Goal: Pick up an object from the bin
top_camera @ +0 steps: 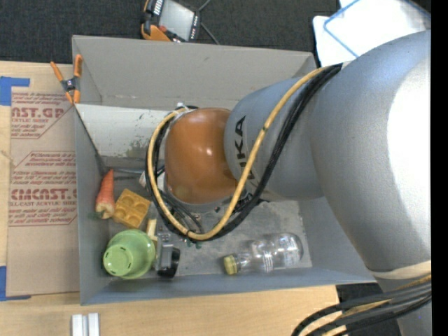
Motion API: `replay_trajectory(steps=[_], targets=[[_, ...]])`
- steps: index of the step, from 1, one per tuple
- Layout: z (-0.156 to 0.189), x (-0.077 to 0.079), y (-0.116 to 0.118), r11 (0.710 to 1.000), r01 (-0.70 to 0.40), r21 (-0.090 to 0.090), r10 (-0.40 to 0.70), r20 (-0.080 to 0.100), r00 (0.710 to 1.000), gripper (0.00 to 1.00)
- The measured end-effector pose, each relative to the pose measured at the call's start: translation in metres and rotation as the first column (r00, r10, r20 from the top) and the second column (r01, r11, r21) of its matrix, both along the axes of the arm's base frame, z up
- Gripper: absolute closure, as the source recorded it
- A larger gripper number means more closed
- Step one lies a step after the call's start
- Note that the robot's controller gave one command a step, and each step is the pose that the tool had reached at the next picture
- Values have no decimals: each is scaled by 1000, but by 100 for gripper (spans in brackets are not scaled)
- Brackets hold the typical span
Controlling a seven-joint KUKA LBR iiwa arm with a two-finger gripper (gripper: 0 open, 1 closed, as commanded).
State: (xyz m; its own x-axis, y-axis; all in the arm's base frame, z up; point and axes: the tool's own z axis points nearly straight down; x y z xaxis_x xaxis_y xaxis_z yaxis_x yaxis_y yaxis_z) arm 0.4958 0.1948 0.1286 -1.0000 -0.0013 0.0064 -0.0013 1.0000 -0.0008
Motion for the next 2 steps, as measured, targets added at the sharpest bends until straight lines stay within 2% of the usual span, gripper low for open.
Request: replay_trajectory(steps=[1, 2], targets=[[3, 2, 0, 1000, 1, 2, -1, 6, 1000, 0], [-58, -10, 42, 996, 92, 4, -92, 10, 996, 0]])
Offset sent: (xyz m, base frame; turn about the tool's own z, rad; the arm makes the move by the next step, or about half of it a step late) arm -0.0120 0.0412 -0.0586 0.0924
